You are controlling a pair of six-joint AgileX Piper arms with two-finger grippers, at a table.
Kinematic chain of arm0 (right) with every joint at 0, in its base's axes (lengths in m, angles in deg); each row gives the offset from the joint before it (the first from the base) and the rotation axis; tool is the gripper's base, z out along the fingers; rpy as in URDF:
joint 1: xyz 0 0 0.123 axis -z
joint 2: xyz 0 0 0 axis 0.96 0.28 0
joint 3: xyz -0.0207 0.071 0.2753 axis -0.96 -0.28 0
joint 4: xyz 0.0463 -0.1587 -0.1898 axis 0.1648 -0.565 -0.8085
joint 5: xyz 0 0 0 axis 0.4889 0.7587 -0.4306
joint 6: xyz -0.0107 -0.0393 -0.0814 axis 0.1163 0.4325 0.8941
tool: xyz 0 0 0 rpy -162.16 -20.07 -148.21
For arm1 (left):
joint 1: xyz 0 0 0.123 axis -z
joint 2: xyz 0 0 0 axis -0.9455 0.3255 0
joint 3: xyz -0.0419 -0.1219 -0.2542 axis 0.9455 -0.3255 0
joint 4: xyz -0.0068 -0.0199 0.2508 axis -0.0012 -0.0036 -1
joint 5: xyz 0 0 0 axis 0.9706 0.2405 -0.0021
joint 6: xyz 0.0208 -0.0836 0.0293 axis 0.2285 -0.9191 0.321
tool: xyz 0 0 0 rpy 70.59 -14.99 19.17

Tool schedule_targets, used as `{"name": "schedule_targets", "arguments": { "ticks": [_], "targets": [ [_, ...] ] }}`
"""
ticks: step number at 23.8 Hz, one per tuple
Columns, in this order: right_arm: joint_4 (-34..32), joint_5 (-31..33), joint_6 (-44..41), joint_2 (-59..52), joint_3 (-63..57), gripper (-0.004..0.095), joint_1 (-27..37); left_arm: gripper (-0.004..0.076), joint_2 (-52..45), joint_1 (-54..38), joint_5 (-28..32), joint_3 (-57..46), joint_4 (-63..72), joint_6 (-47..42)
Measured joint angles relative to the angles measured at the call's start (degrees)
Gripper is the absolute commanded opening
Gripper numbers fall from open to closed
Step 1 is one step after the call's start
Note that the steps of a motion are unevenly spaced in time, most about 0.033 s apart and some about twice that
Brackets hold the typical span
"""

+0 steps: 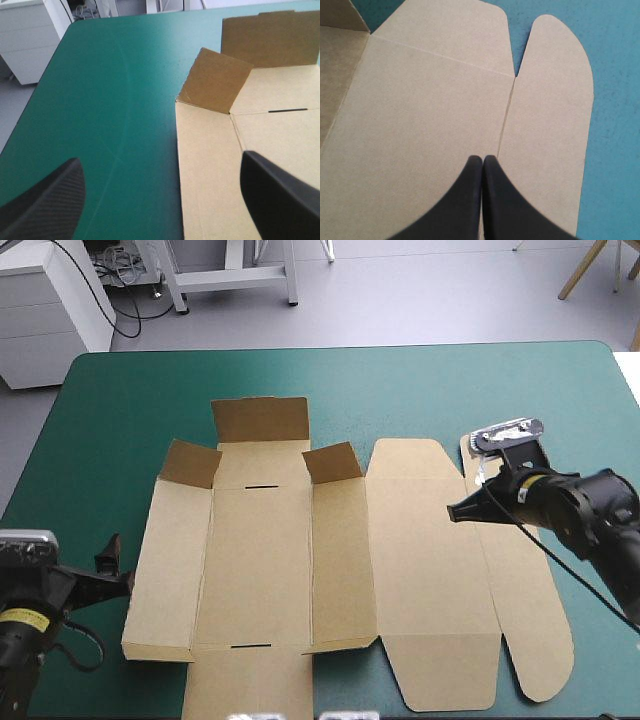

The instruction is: Fold the box

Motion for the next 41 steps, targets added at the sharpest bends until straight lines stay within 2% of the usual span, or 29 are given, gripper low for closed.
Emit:
{"name": "schedule_targets", "arguments": {
  "ticks": [2, 8, 14, 20, 25, 29, 35, 41],
  "targets": [
    [0.04, -2.11, 0.15, -4.52, -3.89, -0.0019, 0.0, 0.0583, 5.12, 0.0, -1.63, 2.99, -0.68, 0.24],
    [0.18, -5.05, 1.16, -17.91, -13.7, -0.0019, 0.0, 0.058, 16.89, 0.0, -12.47, 10.81, -1.03, 0.28],
    [0.18, -7.21, 1.48, -31.06, -21.03, -0.0019, 0.0, 0.058, 25.49, 0.0, -20.91, 12.58, 0.14, 0.28],
    [0.2, -10.12, 3.04, -41.83, -24.44, -0.0019, 0.0, 0.058, 35.21, -2.61, -23.22, 12.76, 3.88, 1.86],
    [4.76, -9.84, 3.2, -44.98, -27.59, -0.0019, 0.0, 0.058, 44.3, -16.56, -25.13, 12.89, 22.67, 19.23],
    [6.19, -9.64, 4.11, -45.21, -27.82, -0.0019, 0.0, 0.058, 49.48, -19.7, -26.57, 12.56, 27.77, 24.7],
    [6.2, -9.64, 6.37, -45.26, -27.82, -0.0019, 0.0, 0.058, 51.52, -19.81, -28.24, 9.92, 30.84, 27.46],
    [6.2, -9.64, 7.65, -45.26, -27.82, -0.0019, 0.0, 0.0579, 48.84, -19.81, -27.99, 9.92, 32.73, 29.53]
  ]
}}
